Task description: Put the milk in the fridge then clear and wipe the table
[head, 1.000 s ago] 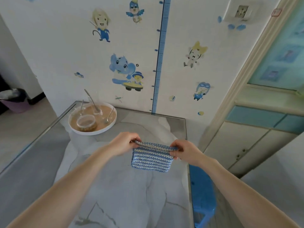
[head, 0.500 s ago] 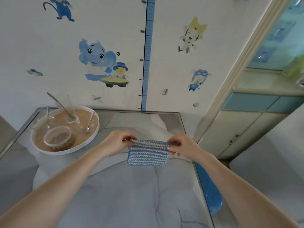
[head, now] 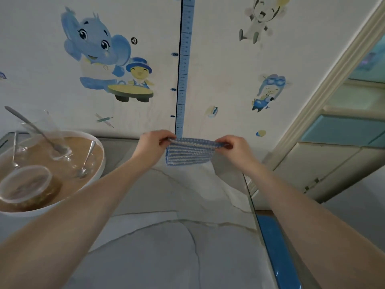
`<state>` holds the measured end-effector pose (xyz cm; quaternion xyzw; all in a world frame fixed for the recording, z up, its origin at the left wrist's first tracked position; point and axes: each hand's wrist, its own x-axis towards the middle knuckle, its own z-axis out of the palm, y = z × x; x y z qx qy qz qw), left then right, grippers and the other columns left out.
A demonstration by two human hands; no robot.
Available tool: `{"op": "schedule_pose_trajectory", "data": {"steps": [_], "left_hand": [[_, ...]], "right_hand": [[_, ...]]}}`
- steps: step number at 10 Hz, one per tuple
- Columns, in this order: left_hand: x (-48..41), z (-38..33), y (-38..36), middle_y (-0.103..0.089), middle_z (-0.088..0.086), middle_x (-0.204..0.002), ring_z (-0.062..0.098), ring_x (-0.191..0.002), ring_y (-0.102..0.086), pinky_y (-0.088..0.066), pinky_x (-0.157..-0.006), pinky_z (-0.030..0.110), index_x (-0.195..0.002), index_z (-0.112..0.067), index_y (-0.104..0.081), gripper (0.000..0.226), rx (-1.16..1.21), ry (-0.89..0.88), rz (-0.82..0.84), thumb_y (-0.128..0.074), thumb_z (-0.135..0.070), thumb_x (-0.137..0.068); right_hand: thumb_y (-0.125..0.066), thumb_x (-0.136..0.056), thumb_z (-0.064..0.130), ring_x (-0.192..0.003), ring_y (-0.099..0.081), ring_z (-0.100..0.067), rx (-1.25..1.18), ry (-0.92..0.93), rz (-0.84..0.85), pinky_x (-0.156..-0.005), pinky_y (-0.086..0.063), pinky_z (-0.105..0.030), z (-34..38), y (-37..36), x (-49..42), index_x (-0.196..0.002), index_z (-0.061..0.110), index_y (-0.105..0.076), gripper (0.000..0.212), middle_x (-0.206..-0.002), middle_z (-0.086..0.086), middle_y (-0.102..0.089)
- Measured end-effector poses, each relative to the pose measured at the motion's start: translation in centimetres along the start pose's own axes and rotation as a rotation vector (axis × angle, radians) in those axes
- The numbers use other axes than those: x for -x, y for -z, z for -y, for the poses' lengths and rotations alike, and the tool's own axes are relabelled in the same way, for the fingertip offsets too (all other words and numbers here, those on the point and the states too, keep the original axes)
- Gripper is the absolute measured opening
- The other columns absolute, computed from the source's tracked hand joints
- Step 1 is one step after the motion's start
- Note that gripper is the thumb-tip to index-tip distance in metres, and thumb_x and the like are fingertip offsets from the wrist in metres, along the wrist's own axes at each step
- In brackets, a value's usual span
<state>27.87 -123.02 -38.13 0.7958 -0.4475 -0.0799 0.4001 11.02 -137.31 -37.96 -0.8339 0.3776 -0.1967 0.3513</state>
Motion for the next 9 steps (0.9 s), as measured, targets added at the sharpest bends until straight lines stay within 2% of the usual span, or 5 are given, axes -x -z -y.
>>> {"op": "schedule_pose_trajectory", "data": {"steps": [1,2,3,7,9], "left_hand": [[0.2,2.9,-3.4,-0.069,0.012,-0.103,0.023,-0.086,-0.062,-0.043,-0.075,0.026,-0.105,-0.011,-0.069,0.026,-0.083,-0.017,-0.004,-0.050,-0.002,-0.089],[2.4,6.5,-6.8,-0.060,0.011,-0.122,0.017,-0.099,-0.056,-0.041,-0.086,0.023,-0.117,-0.014,-0.063,0.031,-0.208,0.068,0.320,-0.055,-0.021,-0.089],[3.2,8.4,-9.5,-0.016,0.012,-0.154,0.017,-0.141,-0.021,-0.012,-0.111,0.020,-0.143,-0.008,-0.024,0.049,-0.459,0.013,0.699,-0.038,-0.013,-0.096],[5.4,8.3,-9.9,0.007,0.002,-0.157,0.014,-0.145,0.004,-0.005,-0.116,0.042,-0.147,-0.014,-0.002,0.058,-0.781,-0.028,0.684,-0.030,-0.009,-0.097],[7.1,7.3,-6.0,0.008,0.003,-0.157,0.014,-0.144,0.007,0.004,-0.116,0.034,-0.147,-0.011,0.006,0.062,-0.685,-0.026,0.584,-0.029,-0.029,-0.099]], "right_hand": [[-0.062,-0.079,0.000,-0.090,-0.059,-0.018,0.006,-0.015,0.002,-0.078,-0.042,-0.024,-3.1,-2.9,-1.3,-0.102,0.005,-0.068,0.024,-0.102,-0.012,-0.068],[-0.058,-0.081,-0.003,-0.111,-0.058,-0.026,0.145,-0.048,0.227,-0.091,-0.039,-0.026,-7.0,-6.7,-0.1,-0.113,-0.001,-0.062,0.032,-0.120,-0.017,-0.062],[-0.053,-0.085,-0.003,-0.127,-0.046,-0.028,0.209,-0.042,0.376,-0.102,-0.030,-0.024,-10.2,-9.2,1.2,-0.119,-0.002,-0.057,0.034,-0.134,-0.018,-0.050],[-0.041,-0.088,-0.002,-0.133,-0.037,-0.026,0.360,0.038,0.430,-0.105,-0.025,-0.022,-10.6,-9.1,2.2,-0.131,0.009,-0.046,0.044,-0.143,-0.014,-0.036],[-0.035,-0.096,0.008,-0.141,-0.025,-0.018,0.338,-0.039,0.205,-0.111,-0.022,-0.024,-10.8,-8.9,7.8,-0.136,0.014,-0.041,0.041,-0.154,-0.004,-0.021]]}}
